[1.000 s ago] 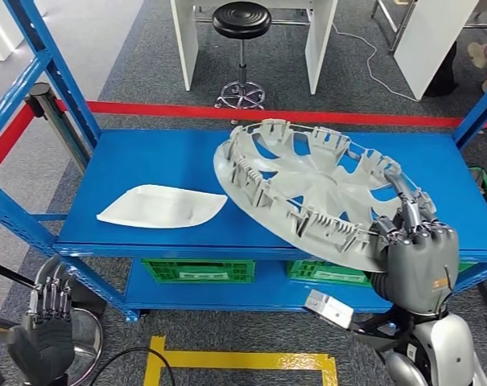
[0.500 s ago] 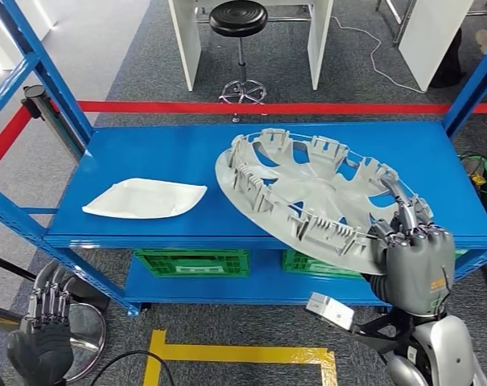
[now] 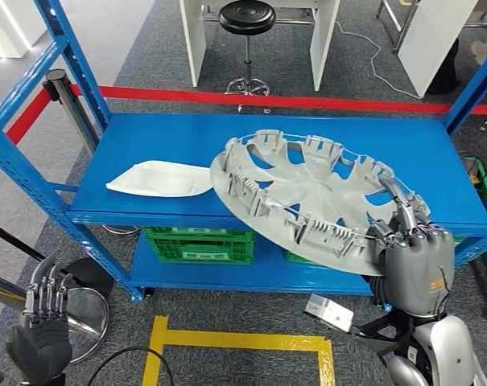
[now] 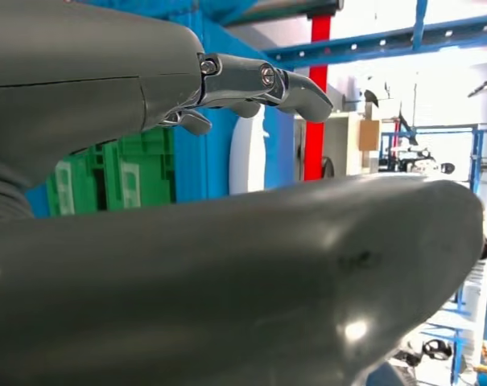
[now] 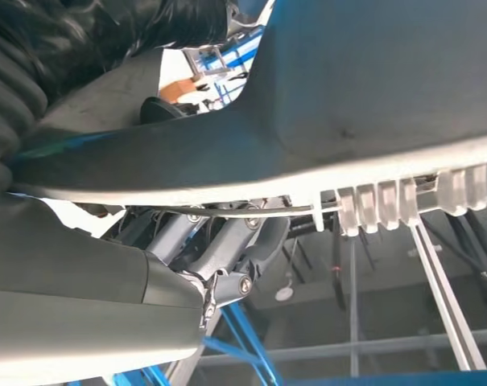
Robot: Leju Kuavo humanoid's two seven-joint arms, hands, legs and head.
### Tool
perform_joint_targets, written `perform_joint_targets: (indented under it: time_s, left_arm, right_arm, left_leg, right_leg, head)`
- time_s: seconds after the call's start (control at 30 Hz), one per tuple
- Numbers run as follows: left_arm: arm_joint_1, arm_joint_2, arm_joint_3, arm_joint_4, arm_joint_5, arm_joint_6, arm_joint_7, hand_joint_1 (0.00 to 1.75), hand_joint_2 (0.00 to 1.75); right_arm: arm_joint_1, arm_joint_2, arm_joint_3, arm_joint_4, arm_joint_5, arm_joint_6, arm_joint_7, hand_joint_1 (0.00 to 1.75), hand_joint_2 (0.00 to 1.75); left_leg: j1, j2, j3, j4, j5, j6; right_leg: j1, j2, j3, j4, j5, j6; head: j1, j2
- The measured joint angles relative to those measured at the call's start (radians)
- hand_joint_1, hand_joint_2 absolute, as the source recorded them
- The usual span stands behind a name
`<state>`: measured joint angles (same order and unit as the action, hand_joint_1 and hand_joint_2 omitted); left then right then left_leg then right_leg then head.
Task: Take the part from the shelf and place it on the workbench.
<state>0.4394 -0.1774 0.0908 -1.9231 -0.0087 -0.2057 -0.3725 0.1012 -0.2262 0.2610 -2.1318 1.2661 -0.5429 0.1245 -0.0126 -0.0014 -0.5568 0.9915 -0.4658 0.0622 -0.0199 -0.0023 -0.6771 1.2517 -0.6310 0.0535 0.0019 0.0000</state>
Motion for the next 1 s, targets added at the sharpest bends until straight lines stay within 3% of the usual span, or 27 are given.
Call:
perform_joint_targets:
  time_s: [0.03,0.07,0.13,0.2,0.27,0.33,0.37,0.43,0.5,0.53,0.57,0.6,0.67,0.73,0.77,0.83,0.87,0.9,1.0]
  left_arm:
    - [0.002,0.006,-0.004,0.001,0.003,0.01,-0.003,0.0,0.0]
    - [0.003,0.012,-0.01,0.002,0.005,0.018,-0.006,0.0,0.0]
    - [0.002,0.023,-0.025,0.002,0.007,0.038,-0.003,0.0,0.0]
    - [-0.001,0.034,-0.047,-0.001,0.003,0.065,0.0,0.0,0.0]
    - [0.002,0.05,-0.073,-0.006,-0.002,0.098,0.0,0.0,0.0]
    - [0.007,0.067,-0.099,-0.008,-0.005,0.126,-0.003,0.0,0.0]
    - [0.008,0.074,-0.111,-0.008,-0.006,0.132,-0.004,0.0,0.0]
    - [0.004,0.085,-0.132,-0.008,-0.016,0.144,-0.007,0.0,0.0]
    - [-0.01,0.095,-0.16,-0.005,-0.032,0.162,-0.008,0.0,0.0]
    - [-0.018,0.101,-0.175,-0.003,-0.038,0.173,-0.008,0.0,0.0]
    - [-0.024,0.106,-0.191,0.0,-0.041,0.184,-0.008,0.0,0.0]
    - [-0.029,0.111,-0.205,0.002,-0.043,0.194,-0.008,0.0,0.0]
    - [-0.038,0.122,-0.228,0.005,-0.044,0.206,-0.008,0.0,0.0]
    - [-0.044,0.131,-0.245,0.006,-0.043,0.213,-0.01,0.0,0.0]
    - [-0.047,0.135,-0.252,0.006,-0.042,0.218,-0.011,0.0,0.0]
    - [-0.046,0.142,-0.263,0.006,-0.037,0.228,-0.014,0.0,0.0]
    - [-0.044,0.145,-0.267,0.006,-0.034,0.234,-0.016,0.0,0.0]
    - [-0.042,0.147,-0.269,0.006,-0.03,0.239,-0.017,0.0,0.0]
    - [-0.028,0.15,-0.268,0.006,-0.012,0.245,-0.022,0.0,0.0]
  right_arm:
    - [0.009,-0.003,-0.003,-0.001,-0.001,-0.002,0.0,1.75,1.75]
    - [0.018,-0.006,-0.006,-0.002,-0.003,-0.003,0.0,1.75,1.75]
    - [0.031,-0.014,-0.013,-0.009,-0.007,-0.005,0.006,1.75,1.75]
    - [0.051,-0.022,-0.026,-0.026,-0.01,-0.014,0.012,1.75,1.75]
    - [0.085,-0.03,-0.045,-0.047,-0.017,-0.039,0.009,1.75,1.75]
    - [0.121,-0.037,-0.066,-0.063,-0.025,-0.065,0.001,1.75,1.75]
    - [0.137,-0.04,-0.075,-0.069,-0.027,-0.073,-0.002,1.75,1.75]
    - [0.171,-0.044,-0.094,-0.082,-0.035,-0.088,-0.009,1.75,1.75]
    - [0.219,-0.047,-0.123,-0.095,-0.051,-0.109,-0.024,1.75,1.75]
    - [0.242,-0.047,-0.138,-0.102,-0.061,-0.118,-0.035,1.75,1.75]
    - [0.262,-0.048,-0.154,-0.108,-0.069,-0.124,-0.046,1.75,1.75]
    - [0.279,-0.048,-0.168,-0.114,-0.075,-0.127,-0.056,1.75,1.75]
    - [0.308,-0.048,-0.189,-0.128,-0.082,-0.128,-0.07,1.75,1.75]
    - [0.327,-0.047,-0.202,-0.137,-0.083,-0.129,-0.079,1.75,1.75]
    - [0.332,-0.047,-0.206,-0.14,-0.082,-0.13,-0.083,1.75,1.75]
    - [0.339,-0.047,-0.21,-0.144,-0.081,-0.131,-0.092,1.75,1.75]
    - [0.341,-0.047,-0.211,-0.146,-0.08,-0.131,-0.096,1.75,1.75]
    - [0.342,-0.047,-0.21,-0.147,-0.078,-0.132,-0.101,1.75,1.75]
    - [0.335,-0.045,-0.202,-0.147,-0.063,-0.131,-0.108,1.75,1.75]
  left_leg:
    - [0.0,0.0,-0.012,0.001,0.009,-0.001]
    - [0.001,0.0,-0.025,0.004,0.017,-0.003]
    - [0.004,0.0,-0.051,0.016,0.031,-0.011]
    - [0.003,-0.001,-0.075,0.035,0.041,-0.021]
    - [0.0,-0.004,-0.087,0.045,0.055,-0.029]
    - [0.001,-0.005,-0.094,0.049,0.059,-0.037]
    - [0.002,-0.005,-0.101,0.062,0.039,-0.043]
    - [0.006,-0.005,-0.121,0.139,-0.05,-0.056]
    - [0.012,-0.004,-0.138,0.261,-0.139,-0.064]
    - [0.014,-0.004,-0.134,0.303,-0.154,-0.066]
    - [0.016,-0.004,-0.117,0.314,-0.147,-0.066]
    - [0.016,-0.004,-0.084,0.289,-0.123,-0.064]
    - [0.014,-0.004,0.02,0.155,-0.086,-0.049]
    - [0.007,-0.004,0.106,0.019,-0.091,-0.036]
    - [0.002,-0.004,0.122,-0.014,-0.098,-0.032]
    - [-0.001,-0.002,0.114,-0.029,-0.08,-0.027]
    - [0.0,0.0,0.104,-0.037,-0.065,-0.022]
    - [0.003,0.003,0.091,-0.043,-0.049,-0.018]
    - [0.003,0.008,0.042,-0.042,-0.007,-0.011]
  right_leg:
    - [0.0,0.0,0.001,0.034,-0.004,0.003]
    - [-0.001,0.0,0.016,0.036,0.014,0.006]
    - [-0.005,-0.001,0.093,-0.061,0.07,0.012]
    - [-0.004,0.001,0.18,-0.19,0.078,0.011]
    - [0.0,0.002,0.204,-0.24,0.063,0.001]
    - [-0.002,0.0,0.186,-0.239,0.073,-0.015]
    - [-0.003,-0.002,0.177,-0.238,0.081,-0.025]
    - [-0.005,-0.007,0.153,-0.237,0.1,-0.042]
    - [-0.003,-0.013,0.128,-0.236,0.124,-0.05]
    - [-0.002,-0.016,0.113,-0.234,0.137,-0.05]
    - [-0.001,-0.017,0.095,-0.232,0.148,-0.049]
    - [0.0,-0.018,0.079,-0.23,0.159,-0.048]
    - [0.001,-0.016,0.052,-0.227,0.18,-0.043]
    - [0.0,-0.014,0.039,-0.23,0.202,-0.033]
    - [-0.003,-0.013,0.036,-0.233,0.213,-0.025]
    - [-0.009,-0.012,0.033,-0.243,0.232,-0.011]
    - [-0.009,-0.01,0.027,-0.239,0.221,-0.006]
    - [-0.009,-0.007,0.017,-0.22,0.189,-0.003]
    - [-0.007,-0.002,-0.019,-0.064,0.035,0.003]
  head:
    - [0.0,0.0]
    - [0.0,0.0]
    - [0.0,0.0]
    - [0.002,0.0]
    - [0.004,0.0]
    - [0.004,0.0]
    - [0.003,0.0]
    - [-0.003,0.0]
    - [-0.007,0.0]
    - [-0.007,0.0]
    - [-0.007,0.0]
    - [-0.007,0.0]
    - [-0.007,0.0]
    - [-0.006,0.0]
    - [-0.008,0.0]
    - [-0.011,0.0]
    - [-0.011,0.0]
    - [-0.01,0.0]
    - [-0.005,0.0]
